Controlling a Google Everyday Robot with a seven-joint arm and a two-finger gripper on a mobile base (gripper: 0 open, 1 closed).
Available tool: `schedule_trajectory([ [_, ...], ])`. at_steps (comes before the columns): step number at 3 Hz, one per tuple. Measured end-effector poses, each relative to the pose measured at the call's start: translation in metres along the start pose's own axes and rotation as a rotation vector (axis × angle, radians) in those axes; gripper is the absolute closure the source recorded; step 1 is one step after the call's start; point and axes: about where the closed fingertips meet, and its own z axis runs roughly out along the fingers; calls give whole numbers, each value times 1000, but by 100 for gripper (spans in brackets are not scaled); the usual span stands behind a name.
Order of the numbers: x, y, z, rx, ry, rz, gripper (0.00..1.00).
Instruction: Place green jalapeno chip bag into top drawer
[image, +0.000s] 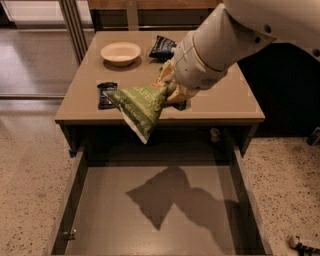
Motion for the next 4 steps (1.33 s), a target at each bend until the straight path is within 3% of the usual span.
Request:
schedule_trajectory([
  [2,5,59,9,-28,-62,-6,100],
  [4,39,88,67,-7,-33,-20,100],
])
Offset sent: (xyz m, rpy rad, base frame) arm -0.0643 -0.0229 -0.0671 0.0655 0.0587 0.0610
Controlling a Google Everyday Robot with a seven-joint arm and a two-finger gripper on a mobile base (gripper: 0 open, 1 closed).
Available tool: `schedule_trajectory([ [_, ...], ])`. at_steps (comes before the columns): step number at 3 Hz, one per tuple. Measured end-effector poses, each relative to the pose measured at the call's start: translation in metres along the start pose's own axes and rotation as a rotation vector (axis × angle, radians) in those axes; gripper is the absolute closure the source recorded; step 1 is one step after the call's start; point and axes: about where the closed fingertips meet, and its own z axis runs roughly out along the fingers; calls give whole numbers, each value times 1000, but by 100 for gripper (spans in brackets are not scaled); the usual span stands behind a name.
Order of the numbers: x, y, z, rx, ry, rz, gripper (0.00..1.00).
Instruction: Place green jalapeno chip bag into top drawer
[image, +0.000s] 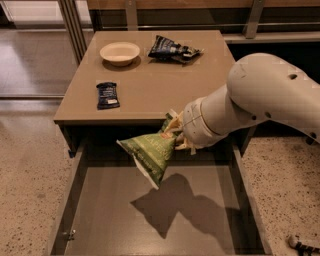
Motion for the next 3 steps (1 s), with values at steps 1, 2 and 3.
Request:
schedule_trajectory([
  [1,0,0,0,0,0,0,100],
  [2,-5,8,1,4,-17,10,100],
  [3,0,35,8,-18,-17,38,100],
])
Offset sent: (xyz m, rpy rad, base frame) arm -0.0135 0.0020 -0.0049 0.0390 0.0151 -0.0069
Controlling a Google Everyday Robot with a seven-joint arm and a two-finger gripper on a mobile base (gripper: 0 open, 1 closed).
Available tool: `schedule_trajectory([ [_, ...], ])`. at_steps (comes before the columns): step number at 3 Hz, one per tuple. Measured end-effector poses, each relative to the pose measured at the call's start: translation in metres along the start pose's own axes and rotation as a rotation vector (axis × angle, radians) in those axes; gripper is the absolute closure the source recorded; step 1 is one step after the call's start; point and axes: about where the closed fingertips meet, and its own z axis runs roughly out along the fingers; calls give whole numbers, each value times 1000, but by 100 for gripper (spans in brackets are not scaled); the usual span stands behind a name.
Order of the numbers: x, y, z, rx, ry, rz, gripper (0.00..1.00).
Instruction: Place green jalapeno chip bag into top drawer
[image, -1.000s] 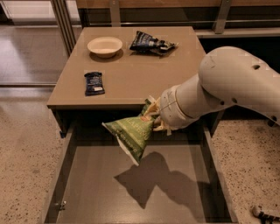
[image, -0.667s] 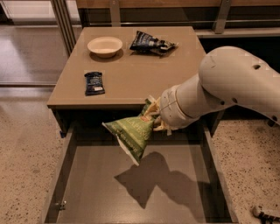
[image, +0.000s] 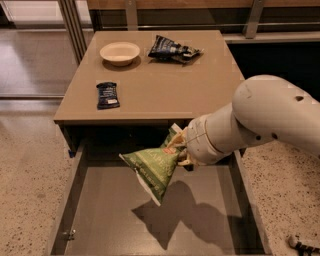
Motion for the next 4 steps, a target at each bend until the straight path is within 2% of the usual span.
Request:
schedule_trajectory([
  [1,20,32,20,-15,-1,49,100],
  [2,49,70,60,-9,7,64,100],
  [3,49,70,60,-8,7,63,100],
  [4,68,83,92,9,-40,90,100],
])
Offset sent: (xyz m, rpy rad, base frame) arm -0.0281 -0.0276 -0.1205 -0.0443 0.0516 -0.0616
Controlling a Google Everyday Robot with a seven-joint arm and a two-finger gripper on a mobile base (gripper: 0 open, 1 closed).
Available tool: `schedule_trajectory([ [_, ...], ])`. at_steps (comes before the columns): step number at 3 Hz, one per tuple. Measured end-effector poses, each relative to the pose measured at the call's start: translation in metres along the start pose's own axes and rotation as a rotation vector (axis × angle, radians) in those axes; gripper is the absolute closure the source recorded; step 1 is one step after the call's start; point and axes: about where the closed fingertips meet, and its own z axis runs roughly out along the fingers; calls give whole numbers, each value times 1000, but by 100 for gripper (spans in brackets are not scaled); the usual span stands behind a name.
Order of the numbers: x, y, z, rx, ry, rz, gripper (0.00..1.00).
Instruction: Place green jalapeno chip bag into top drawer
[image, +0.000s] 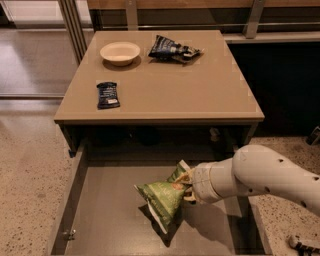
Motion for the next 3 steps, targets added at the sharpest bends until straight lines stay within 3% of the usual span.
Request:
schedule_trajectory([
  [1,22,10,32,11,-57,33,100],
  [2,27,11,40,9,-66,41,100],
  [3,27,11,40,9,-67,41,85],
])
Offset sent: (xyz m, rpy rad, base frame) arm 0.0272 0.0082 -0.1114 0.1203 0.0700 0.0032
